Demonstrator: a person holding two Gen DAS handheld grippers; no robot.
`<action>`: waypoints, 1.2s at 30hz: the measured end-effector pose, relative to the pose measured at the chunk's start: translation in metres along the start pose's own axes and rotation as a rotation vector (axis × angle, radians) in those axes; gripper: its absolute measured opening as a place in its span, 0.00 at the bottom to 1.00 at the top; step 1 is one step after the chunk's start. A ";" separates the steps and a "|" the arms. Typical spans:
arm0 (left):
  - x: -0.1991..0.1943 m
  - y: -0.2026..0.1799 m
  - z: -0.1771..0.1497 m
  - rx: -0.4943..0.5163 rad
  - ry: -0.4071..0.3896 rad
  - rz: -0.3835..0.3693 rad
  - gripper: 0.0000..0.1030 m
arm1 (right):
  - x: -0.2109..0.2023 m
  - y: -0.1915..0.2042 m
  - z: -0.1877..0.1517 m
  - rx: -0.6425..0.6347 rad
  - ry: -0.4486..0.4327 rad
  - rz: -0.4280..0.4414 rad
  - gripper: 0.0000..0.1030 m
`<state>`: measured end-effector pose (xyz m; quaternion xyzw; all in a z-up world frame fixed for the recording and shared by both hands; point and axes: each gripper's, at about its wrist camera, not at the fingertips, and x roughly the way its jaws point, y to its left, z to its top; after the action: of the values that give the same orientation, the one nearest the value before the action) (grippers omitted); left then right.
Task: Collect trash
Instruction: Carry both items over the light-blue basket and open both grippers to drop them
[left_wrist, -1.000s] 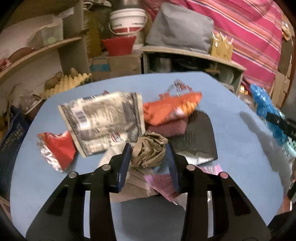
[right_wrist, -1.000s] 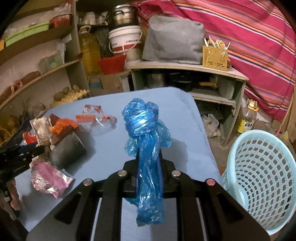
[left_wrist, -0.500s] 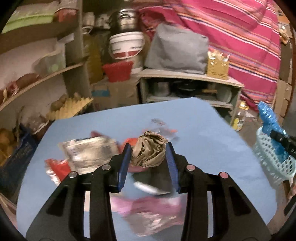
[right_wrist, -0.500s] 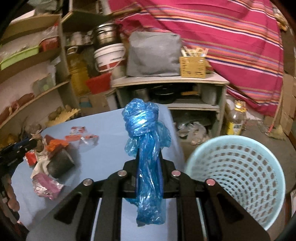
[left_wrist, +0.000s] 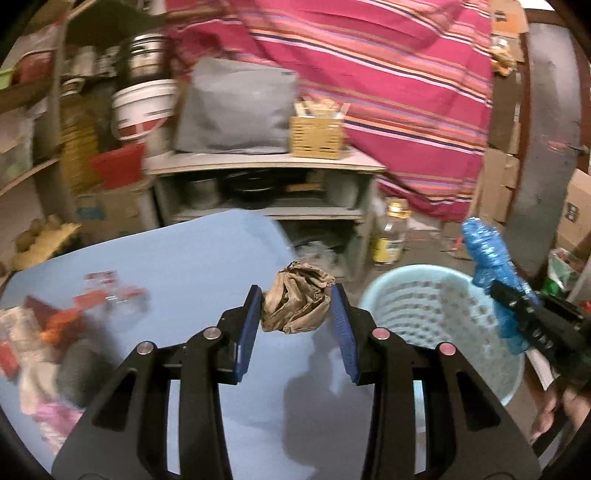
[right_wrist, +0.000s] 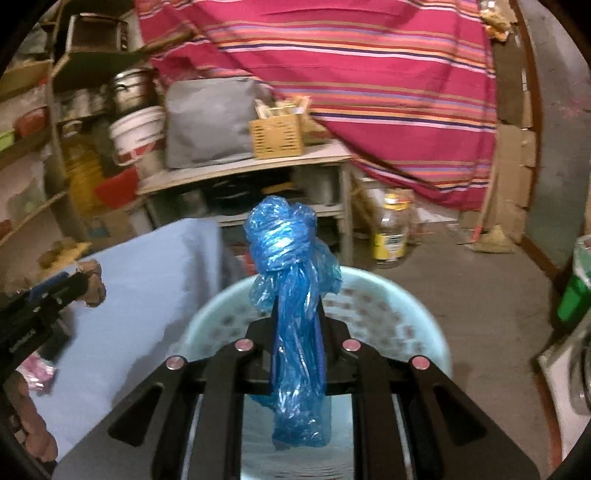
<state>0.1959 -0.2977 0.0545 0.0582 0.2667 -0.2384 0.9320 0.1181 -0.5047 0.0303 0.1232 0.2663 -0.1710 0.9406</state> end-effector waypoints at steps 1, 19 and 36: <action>0.004 -0.012 0.001 0.009 -0.002 -0.013 0.37 | 0.002 -0.007 0.001 0.005 0.004 -0.006 0.15; 0.063 -0.090 0.003 0.042 0.077 -0.063 0.57 | 0.016 -0.034 -0.012 0.072 0.077 -0.004 0.14; 0.030 -0.041 0.007 0.008 0.000 0.043 0.95 | 0.014 -0.023 -0.014 0.070 0.054 -0.043 0.59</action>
<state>0.2024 -0.3480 0.0454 0.0677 0.2642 -0.2193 0.9368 0.1142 -0.5252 0.0075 0.1548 0.2880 -0.1969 0.9243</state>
